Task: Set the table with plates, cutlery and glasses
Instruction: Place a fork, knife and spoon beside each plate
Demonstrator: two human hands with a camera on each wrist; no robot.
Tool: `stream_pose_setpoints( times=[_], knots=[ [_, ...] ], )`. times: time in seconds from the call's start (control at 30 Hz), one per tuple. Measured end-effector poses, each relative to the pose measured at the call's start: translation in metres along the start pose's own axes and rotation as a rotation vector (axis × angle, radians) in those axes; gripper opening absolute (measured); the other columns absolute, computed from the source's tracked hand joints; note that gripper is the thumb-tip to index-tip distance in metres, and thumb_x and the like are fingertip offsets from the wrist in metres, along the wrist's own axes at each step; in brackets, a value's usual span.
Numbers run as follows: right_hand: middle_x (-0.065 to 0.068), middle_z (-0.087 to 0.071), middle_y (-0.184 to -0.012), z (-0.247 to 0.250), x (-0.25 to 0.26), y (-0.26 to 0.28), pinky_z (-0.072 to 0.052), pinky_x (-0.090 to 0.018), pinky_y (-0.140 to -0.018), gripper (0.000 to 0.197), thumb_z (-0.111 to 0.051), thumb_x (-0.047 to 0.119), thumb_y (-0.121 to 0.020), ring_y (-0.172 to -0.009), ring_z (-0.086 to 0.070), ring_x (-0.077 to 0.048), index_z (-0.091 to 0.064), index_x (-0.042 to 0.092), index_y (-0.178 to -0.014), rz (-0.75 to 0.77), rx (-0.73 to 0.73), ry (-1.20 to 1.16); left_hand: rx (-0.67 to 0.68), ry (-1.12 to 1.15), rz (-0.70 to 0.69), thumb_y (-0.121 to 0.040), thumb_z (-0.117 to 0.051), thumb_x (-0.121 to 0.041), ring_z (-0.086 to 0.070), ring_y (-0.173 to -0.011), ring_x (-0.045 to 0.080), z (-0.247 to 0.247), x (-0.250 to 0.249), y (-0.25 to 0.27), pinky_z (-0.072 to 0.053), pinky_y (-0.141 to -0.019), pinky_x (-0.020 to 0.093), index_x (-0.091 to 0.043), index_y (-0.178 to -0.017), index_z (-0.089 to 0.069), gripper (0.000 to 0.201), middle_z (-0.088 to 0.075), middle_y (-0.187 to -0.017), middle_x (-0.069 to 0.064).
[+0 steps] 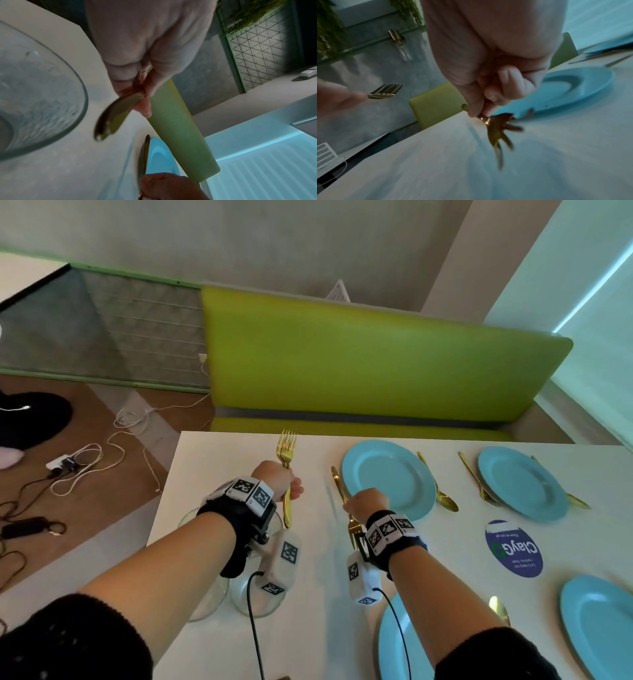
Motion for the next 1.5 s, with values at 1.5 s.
stream_pose_setpoints(
  times=[1.5],
  knots=[
    [-0.012,-0.065,-0.102,-0.003,0.018,-0.032,-0.048,-0.033,-0.075,0.044,-0.064,0.044,-0.084,-0.100,-0.062,-0.030,-0.056,0.006,-0.104,-0.033,-0.149,-0.072,0.008,-0.053,-0.015,-0.095,-0.042,0.003,-0.056,-0.061,0.018,-0.013,-0.004,-0.012,-0.052,-0.064,0.028,-0.003,-0.092,-0.052,0.012,-0.055,-0.073,0.008]
  ],
)
Point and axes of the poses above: each hand's wrist, its own y-axis away from the middle knuckle, its own z-axis out of the back of the hand, x = y × z, the point moved 3 cm from there along -y, towards the middle knuckle
